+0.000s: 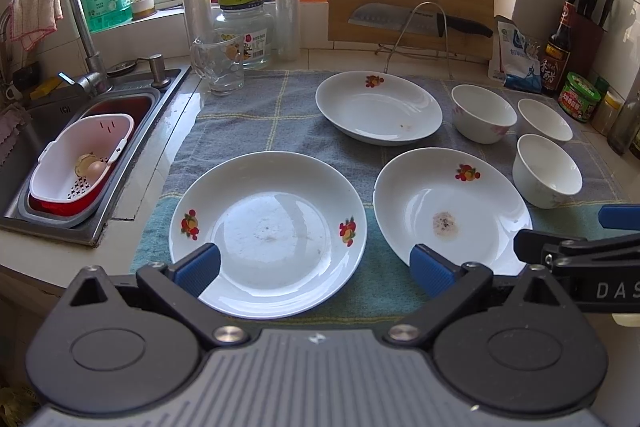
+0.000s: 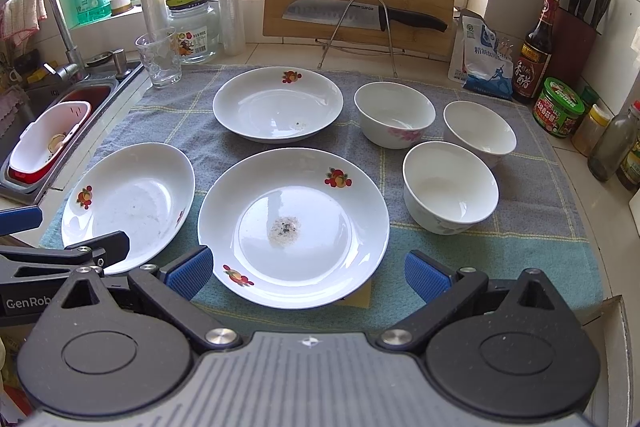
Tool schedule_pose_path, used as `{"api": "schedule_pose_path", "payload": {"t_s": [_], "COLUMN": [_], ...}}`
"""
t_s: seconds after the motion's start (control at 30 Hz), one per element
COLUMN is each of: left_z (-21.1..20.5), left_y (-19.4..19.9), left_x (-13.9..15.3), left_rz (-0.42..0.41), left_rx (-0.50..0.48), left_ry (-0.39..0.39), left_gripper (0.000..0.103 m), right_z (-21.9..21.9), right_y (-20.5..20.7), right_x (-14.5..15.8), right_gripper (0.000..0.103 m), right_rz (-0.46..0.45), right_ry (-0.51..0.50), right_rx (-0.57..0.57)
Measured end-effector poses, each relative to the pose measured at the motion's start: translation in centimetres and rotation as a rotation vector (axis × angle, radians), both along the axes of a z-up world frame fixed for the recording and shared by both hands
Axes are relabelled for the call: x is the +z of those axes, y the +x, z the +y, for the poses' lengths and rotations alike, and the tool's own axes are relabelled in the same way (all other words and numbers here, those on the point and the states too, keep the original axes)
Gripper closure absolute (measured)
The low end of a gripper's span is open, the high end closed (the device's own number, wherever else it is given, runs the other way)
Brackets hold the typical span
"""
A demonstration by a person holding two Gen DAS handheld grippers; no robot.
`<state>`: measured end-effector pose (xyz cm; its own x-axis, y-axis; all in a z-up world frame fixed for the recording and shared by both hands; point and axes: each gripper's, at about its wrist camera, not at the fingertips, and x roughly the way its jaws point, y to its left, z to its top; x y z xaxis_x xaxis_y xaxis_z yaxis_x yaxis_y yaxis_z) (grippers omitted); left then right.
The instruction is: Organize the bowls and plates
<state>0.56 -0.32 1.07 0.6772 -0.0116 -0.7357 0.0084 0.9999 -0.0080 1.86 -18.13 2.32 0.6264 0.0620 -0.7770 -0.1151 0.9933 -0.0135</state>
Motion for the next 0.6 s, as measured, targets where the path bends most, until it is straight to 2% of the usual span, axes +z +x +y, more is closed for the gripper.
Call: {"api": "schedule_pose_path", "payload": {"t_s": [0.6], "left_z": [-0.53], "left_y": [-0.13], "left_x": [0.16], "left_rz": [-0.010], "left_rx": [0.012], "left_ry": [0.008], "left_gripper": [0.003], "right_z": [-0.71], "right_y": [0.19], "right_x": [-0.01], "right_gripper": [0.000], "right_rz": [-0.014], "right_ry": [0.003], "right_rx": [0.028]}}
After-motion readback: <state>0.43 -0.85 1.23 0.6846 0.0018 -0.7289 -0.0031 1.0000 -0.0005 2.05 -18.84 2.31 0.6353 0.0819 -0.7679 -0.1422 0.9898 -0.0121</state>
